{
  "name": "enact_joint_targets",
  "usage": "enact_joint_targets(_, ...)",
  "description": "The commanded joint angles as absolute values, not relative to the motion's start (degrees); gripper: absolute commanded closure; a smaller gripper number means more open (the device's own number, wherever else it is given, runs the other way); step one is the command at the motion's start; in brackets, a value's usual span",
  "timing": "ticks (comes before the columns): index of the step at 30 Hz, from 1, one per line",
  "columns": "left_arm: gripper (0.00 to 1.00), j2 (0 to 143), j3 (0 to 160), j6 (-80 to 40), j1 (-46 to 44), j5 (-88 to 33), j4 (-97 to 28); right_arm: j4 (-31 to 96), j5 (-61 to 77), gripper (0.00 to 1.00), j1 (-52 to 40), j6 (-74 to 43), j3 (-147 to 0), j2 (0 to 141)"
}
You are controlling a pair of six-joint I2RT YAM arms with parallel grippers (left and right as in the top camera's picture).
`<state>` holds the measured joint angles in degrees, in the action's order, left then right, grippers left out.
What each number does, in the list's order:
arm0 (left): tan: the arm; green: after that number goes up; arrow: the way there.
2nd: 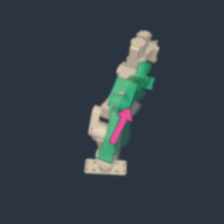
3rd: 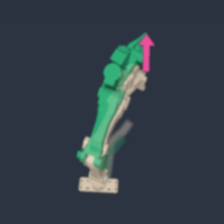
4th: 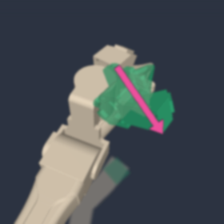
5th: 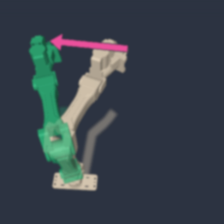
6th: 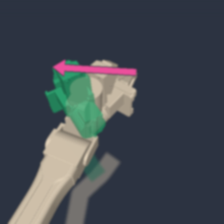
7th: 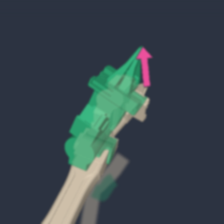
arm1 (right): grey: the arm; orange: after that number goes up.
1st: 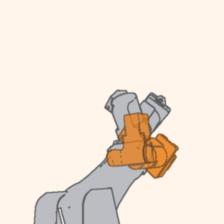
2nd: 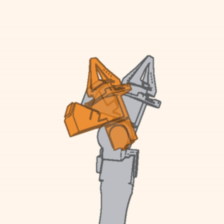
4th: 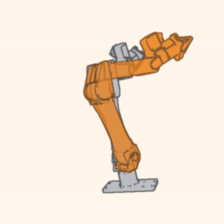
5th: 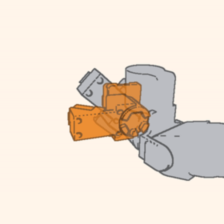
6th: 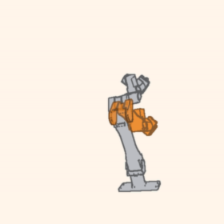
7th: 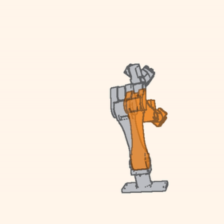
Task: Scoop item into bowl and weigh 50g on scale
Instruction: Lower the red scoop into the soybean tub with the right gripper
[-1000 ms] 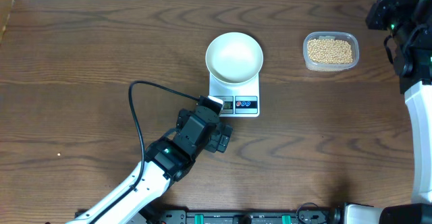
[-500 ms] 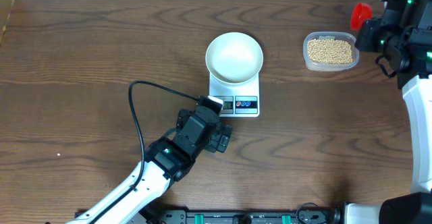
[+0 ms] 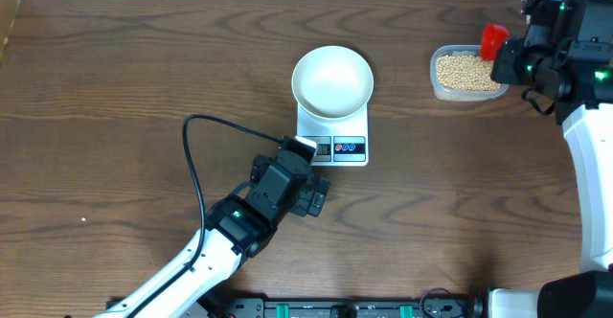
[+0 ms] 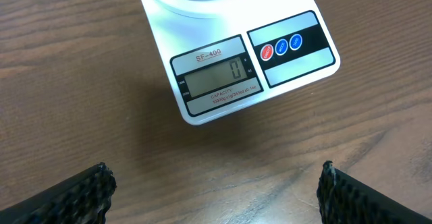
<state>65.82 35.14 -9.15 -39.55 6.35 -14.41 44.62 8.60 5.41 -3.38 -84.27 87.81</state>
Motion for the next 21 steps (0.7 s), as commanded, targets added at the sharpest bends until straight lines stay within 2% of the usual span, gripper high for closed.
enact_joint_targets(1,0.02,65.47,34.72,-8.86,-39.68,6.48,-14.48,45.54,2.00,0.99,5.21,-2.68,-84.99,88.55)
enact_joint_targets(11,0.02,65.47,34.72,-8.84,-39.68,6.48,-14.48,48.64,-0.58,0.99,5.21,-2.63,-84.95,90.11)
enact_joint_targets(21,0.02,65.47,34.72,-8.86,-39.68,6.48,-14.48,48.36,-0.51,0.99,5.26,0.82,-84.95,97.32)
